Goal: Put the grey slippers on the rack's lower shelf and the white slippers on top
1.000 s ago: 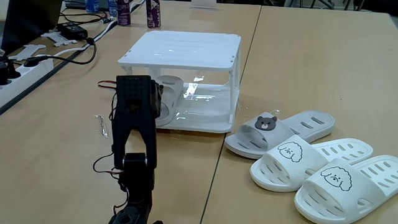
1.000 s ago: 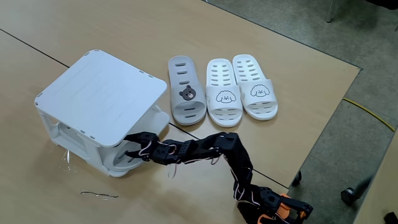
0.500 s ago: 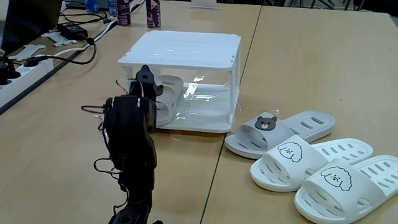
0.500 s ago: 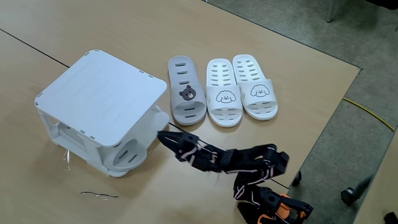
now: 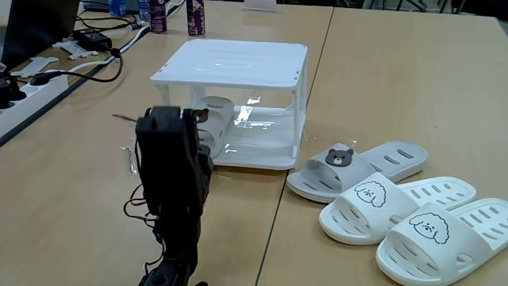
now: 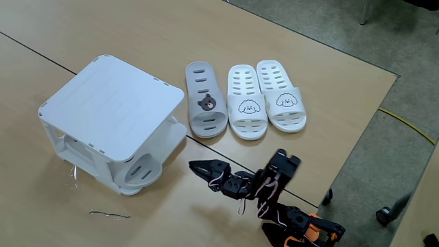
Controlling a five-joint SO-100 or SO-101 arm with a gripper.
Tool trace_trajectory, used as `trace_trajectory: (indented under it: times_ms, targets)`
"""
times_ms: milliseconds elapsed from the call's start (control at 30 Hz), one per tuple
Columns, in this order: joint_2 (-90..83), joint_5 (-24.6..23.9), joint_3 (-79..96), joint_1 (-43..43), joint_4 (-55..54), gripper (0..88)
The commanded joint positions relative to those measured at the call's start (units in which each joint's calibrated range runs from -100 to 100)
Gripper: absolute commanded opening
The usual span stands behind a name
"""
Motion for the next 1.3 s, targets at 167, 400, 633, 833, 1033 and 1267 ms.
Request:
trace_trajectory:
  times_ms: [167, 400, 633, 833, 1033, 1267]
  targets:
    - [20.06, 0.42, -1.81, 11.89, -19.23, 0.8]
    - [26.28, 0.42, -12.73, 21.43, -19.23, 7.6]
    - [32.93, 0.42, -25.9, 22.41, -19.15, 8.1]
    - [36.8, 0.42, -32.84, 22.91, -18.2, 8.1]
    - [42.02, 0.42, -41.32, 26.03, -14.4, 8.1]
    - [46.22, 0.42, -49.62, 26.52, -13.37, 24.0]
